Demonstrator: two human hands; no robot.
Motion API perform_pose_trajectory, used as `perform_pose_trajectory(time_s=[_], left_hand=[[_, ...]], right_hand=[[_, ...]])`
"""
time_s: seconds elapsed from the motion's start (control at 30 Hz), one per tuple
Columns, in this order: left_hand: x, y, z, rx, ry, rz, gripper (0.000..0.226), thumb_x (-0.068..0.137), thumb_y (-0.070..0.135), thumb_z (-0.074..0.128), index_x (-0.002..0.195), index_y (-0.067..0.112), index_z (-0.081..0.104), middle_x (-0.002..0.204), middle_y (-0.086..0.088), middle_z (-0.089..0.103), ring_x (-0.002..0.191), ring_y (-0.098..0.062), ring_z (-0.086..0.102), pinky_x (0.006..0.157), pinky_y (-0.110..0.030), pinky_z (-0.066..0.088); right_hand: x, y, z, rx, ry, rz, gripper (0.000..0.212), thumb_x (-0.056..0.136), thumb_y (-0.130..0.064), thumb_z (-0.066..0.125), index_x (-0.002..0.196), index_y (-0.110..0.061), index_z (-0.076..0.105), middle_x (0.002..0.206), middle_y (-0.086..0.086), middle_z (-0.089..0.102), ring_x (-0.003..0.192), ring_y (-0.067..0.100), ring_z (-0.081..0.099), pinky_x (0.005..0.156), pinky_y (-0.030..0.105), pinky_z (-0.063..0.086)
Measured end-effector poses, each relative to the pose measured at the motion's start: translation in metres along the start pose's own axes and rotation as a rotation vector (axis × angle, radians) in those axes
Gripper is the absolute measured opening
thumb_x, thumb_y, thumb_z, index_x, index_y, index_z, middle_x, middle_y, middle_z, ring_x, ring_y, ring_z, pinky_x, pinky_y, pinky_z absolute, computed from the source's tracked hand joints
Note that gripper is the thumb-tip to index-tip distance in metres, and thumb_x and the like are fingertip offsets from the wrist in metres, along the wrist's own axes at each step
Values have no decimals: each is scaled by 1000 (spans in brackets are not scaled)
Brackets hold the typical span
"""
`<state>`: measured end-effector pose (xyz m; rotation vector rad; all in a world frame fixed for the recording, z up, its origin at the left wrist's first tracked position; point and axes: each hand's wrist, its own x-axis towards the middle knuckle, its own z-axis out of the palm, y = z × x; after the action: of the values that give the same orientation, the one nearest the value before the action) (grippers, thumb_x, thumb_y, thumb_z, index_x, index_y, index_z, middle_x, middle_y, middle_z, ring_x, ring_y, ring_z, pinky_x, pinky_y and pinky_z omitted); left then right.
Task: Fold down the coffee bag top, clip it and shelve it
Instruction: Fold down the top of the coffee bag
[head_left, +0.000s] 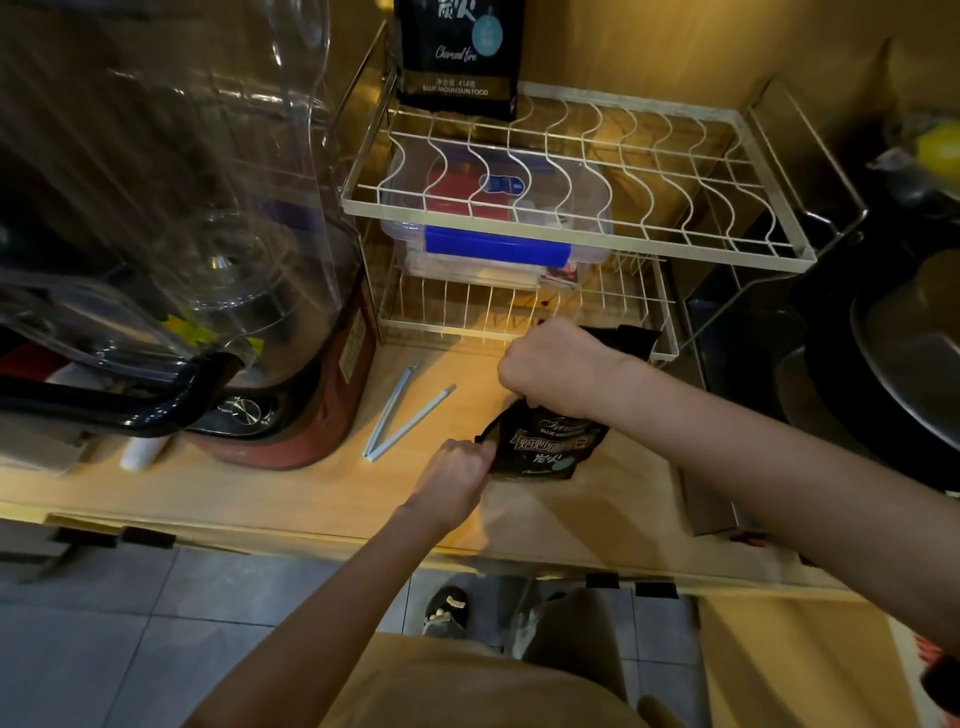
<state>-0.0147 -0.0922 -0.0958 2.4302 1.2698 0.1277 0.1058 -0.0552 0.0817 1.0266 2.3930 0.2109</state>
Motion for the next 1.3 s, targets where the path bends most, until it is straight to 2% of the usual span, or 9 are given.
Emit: perform_pose_trajectory(time_s=[0.1, 0.3, 0.43, 0.73, 0.87, 1.0, 1.1, 1.23, 1.3], left_hand=[[4, -4, -4, 6, -1, -25, 16, 86, 10, 50, 100, 3, 49, 95, -21, 65, 88, -38, 58, 80, -42, 44], [13, -10, -6, 56, -17, 11, 14, 86, 4, 48, 99, 3, 49, 94, -22, 64, 89, -39, 58, 80, -45, 46], [12, -6, -4, 81, -34, 16, 18, 87, 4, 48, 105, 2, 47, 100, -23, 62, 94, -40, 56, 82, -44, 42], [2, -4, 14, 43, -8, -37, 24, 85, 3, 47, 109, 5, 44, 103, -20, 61, 96, -37, 55, 86, -41, 41], [4, -7, 15, 6, 14, -37, 27, 87, 4, 47, 113, 5, 43, 101, -21, 62, 95, -38, 56, 86, -42, 43], [1, -6, 11, 39, 3, -15, 27, 77, -2, 57, 102, 2, 49, 83, -21, 65, 77, -38, 60, 72, -38, 48], [-4, 3, 10, 187, -28, 62, 44, 42, -2, 76, 78, 10, 55, 54, -5, 62, 49, -23, 58, 48, -22, 46], [-10, 18, 7, 243, -20, 78, 46, 33, -4, 73, 74, 10, 57, 51, -6, 62, 47, -23, 57, 44, -20, 44], [-11, 28, 3, 254, 8, 37, 44, 38, -2, 75, 77, 9, 59, 54, -7, 63, 49, -24, 59, 46, -21, 45]], right_hand=[[-4, 6, -6, 137, -3, 20, 15, 83, -13, 61, 96, -5, 61, 100, 13, 64, 95, 28, 60, 79, 40, 51], [-9, 10, -3, 145, -54, 131, 18, 83, -12, 61, 100, -7, 58, 104, 12, 63, 97, 27, 59, 78, 37, 49], [-13, 17, -2, 197, -81, 112, 24, 80, -18, 65, 101, -7, 60, 105, 12, 63, 99, 29, 58, 78, 39, 48], [-25, 17, -14, 106, 46, 85, 22, 85, -26, 60, 95, -7, 61, 87, 10, 63, 92, 28, 62, 80, 40, 53], [-24, 18, -16, 131, 52, 46, 24, 86, -27, 59, 95, -6, 61, 93, 11, 66, 93, 28, 62, 81, 40, 52], [-22, 19, -15, 223, 10, 89, 24, 85, -30, 59, 96, -9, 64, 89, 10, 63, 92, 26, 61, 80, 40, 53], [-17, 23, -19, 331, -3, 118, 22, 85, -30, 59, 96, -13, 67, 95, 6, 67, 91, 22, 61, 73, 33, 49], [-7, 16, -19, 237, 44, 103, 17, 84, -20, 60, 99, -13, 63, 97, 5, 65, 92, 22, 60, 72, 31, 49], [-1, 7, -11, 82, -47, 87, 17, 86, -12, 54, 102, -7, 58, 94, 8, 61, 86, 24, 60, 65, 30, 45]])
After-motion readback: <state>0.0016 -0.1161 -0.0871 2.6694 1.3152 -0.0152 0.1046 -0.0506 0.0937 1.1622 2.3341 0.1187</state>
